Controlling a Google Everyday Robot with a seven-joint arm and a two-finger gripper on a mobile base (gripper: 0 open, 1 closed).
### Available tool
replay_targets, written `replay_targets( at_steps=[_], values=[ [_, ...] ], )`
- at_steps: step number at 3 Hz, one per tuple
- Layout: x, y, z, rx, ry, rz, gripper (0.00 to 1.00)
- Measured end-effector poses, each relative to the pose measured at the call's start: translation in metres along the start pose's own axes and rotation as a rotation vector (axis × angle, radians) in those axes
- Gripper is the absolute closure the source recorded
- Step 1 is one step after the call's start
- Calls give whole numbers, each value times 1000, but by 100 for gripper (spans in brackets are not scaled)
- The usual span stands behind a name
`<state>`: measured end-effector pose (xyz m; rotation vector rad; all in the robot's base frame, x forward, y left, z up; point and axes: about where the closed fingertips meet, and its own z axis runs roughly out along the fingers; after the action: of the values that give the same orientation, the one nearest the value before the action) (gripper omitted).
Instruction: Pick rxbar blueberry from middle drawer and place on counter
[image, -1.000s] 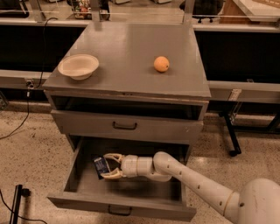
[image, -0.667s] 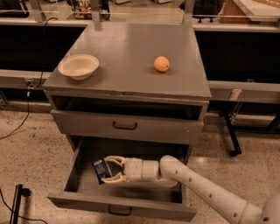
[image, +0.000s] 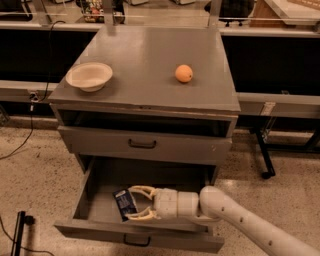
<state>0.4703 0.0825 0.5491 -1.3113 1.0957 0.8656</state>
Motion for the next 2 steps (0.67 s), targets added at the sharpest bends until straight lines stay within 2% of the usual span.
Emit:
replay_targets(
  at_steps=[1,2],
  values=[
    [-51,5,-44,17,108,-2,100],
    [-103,-19,-78,10,161,10,100]
  ],
)
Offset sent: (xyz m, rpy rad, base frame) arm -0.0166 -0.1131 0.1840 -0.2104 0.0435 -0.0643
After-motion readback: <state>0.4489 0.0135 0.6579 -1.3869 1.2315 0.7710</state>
